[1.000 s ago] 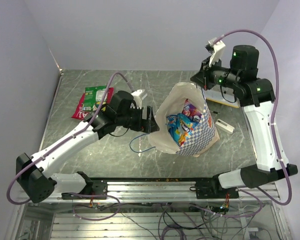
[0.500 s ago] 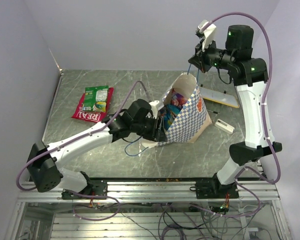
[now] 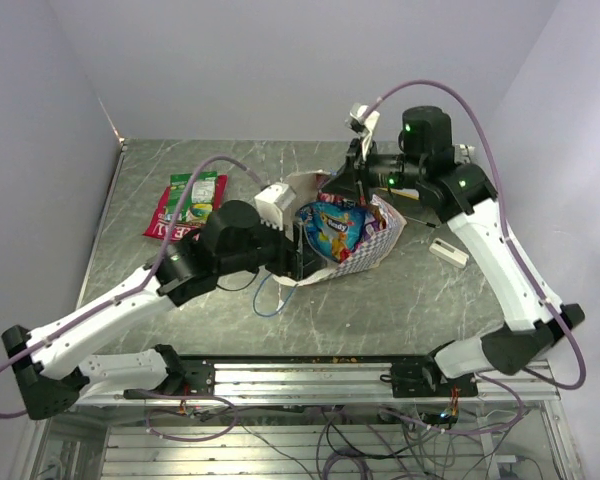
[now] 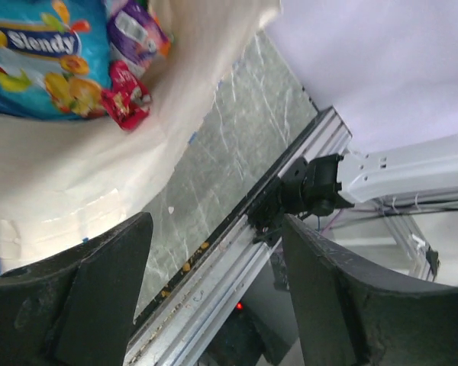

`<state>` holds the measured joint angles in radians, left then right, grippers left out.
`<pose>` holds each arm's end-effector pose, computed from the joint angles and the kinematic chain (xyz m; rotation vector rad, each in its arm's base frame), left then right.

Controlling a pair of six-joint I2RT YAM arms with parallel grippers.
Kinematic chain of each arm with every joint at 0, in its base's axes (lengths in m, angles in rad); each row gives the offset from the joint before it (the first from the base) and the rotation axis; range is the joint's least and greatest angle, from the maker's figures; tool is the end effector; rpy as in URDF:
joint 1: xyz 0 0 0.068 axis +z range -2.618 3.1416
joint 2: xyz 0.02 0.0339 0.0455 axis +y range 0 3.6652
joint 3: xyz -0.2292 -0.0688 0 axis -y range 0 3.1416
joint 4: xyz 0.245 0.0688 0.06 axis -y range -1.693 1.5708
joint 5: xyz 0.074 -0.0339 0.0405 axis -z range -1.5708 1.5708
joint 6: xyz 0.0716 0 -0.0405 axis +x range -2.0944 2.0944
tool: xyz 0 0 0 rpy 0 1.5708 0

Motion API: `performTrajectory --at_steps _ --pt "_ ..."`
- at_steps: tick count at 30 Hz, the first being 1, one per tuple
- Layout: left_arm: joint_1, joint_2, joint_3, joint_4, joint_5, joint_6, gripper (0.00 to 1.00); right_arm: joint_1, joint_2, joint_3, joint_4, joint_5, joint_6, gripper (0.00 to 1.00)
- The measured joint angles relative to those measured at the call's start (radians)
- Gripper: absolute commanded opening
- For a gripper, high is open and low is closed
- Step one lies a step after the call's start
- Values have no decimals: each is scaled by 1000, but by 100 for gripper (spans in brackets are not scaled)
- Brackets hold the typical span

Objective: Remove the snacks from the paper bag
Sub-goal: Adjust the paper bag at the center of the board, then take out the snack from the paper bag.

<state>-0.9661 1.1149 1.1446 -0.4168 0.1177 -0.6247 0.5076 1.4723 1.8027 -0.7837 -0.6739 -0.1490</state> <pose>0.1617 -0.2488 0.3318 0.4472 2.0953 -1.1161 0.2637 0.1978 0.4209 -1.0518 1.7393 0.9058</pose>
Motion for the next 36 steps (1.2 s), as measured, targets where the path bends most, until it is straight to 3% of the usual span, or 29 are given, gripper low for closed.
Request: performTrajectory --at_steps 3,6,12,17,29,36 --pt "0 -58 0 -3 -46 19 86 10 -93 -134 113 -32 113 0" --pt "0 -72 -8 13 -68 42 83 17 -138 -184 195 -54 213 0" --pt "-16 -10 -100 126 -115 87 64 27 -105 -151 240 -48 299 0" --pt "-82 19 -179 202 -226 114 55 29 -84 -112 225 17 309 0" --pt "-157 268 -175 426 -482 124 51 31 -83 -69 189 130 311 0" --pt "-156 474 -65 512 -569 186 58 35 -83 -61 183 146 311 0"
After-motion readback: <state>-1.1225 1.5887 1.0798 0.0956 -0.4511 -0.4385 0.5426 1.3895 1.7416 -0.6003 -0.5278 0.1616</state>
